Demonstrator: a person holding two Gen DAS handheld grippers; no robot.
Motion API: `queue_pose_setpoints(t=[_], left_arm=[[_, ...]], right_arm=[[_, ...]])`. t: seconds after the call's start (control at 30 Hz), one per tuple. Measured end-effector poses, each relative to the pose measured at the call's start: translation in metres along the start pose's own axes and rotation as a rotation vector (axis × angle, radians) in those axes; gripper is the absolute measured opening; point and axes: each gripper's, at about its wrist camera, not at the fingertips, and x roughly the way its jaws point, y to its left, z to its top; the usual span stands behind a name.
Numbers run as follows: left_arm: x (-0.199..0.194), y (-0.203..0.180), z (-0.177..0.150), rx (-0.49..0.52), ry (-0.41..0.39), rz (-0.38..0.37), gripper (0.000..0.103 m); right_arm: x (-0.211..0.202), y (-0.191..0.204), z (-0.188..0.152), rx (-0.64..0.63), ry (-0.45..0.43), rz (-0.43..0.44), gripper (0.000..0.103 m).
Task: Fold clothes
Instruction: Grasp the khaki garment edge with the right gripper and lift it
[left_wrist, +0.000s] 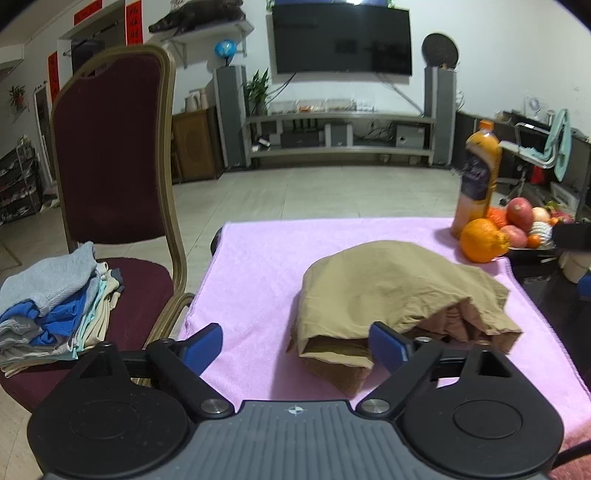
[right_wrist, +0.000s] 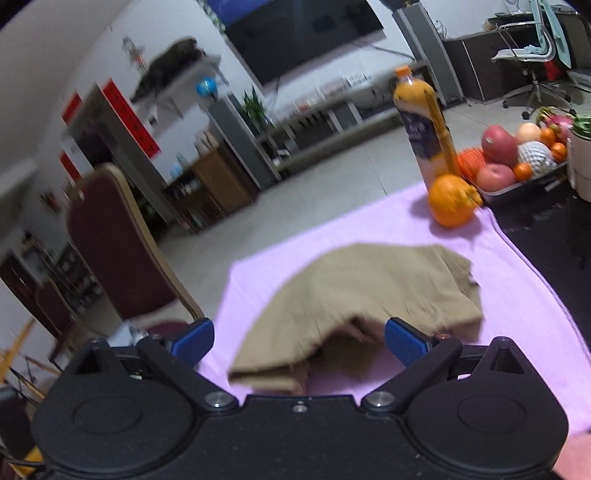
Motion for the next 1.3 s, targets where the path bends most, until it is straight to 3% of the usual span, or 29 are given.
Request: queue_pose_setpoints(t=[0.1,0.2,0.3,0.4,0.47,0.57,0.63,0.7,0.83,0.97,1.1,1.17,1.2,1.23,1.3], left_arm=[[0.028,0.000,-0.005,-0.023,0.092,-0.015,0.075],[0.048,-0.001,-0.014,-0.026,0.145,-0.022,0.075],[0.055,-0.003,-0.015,0.001,0.135,-0.026,0.074],[0.052,-0.004,-0.014,0.036,0.051,-0.031,0.074],[0.054,-0.002,-0.012,0.051,0.020,-0.076,0.075],[0.063,0.004,-0.011,0.022,0.051,-0.133,0.067],[0.073,0.006,-0.011,0.011,0.096,-0.151,0.054],[0.081,0.007,-0.010,0.017,0.126,-0.145,0.050],[0.085,0.012,-0.007,0.020,0.118,-0.169,0.050],[0.085,0.013,0.003,0.070,0.077,-0.176,0.053],[0.085,0.024,0.006,0.078,0.026,-0.213,0.057],[0.089,0.034,-0.001,0.037,0.045,-0.232,0.057],[0.091,0.039,-0.004,0.016,0.058,-0.242,0.057],[0.094,0.044,-0.007,-0.006,0.071,-0.251,0.057],[0.097,0.048,-0.011,-0.022,0.100,-0.270,0.057]], right_arm=[[0.020,-0.016,0.002,0.049,0.006,0.025,0.100],[0.042,-0.037,0.000,0.132,0.031,0.048,0.094],[0.064,-0.062,-0.006,0.246,0.067,0.064,0.081],[0.081,-0.080,-0.014,0.345,0.102,0.057,0.069],[0.093,-0.092,-0.021,0.429,0.121,0.063,0.056],[0.109,-0.112,-0.032,0.578,0.120,0.062,0.050],[0.117,-0.123,-0.041,0.676,0.114,0.067,0.050],[0.126,-0.131,-0.049,0.767,0.109,0.072,0.051],[0.139,-0.139,-0.056,0.888,0.060,0.058,0.059],[0.146,-0.151,-0.061,1.033,-0.003,0.051,0.059],[0.145,-0.143,-0.048,0.972,-0.053,-0.001,0.046],[0.146,-0.143,-0.041,0.996,-0.049,0.041,0.046],[0.145,-0.143,-0.037,1.011,-0.052,0.070,0.050],[0.143,-0.141,-0.032,1.002,-0.053,0.070,0.069],[0.139,-0.137,-0.030,0.994,-0.048,0.042,0.086]])
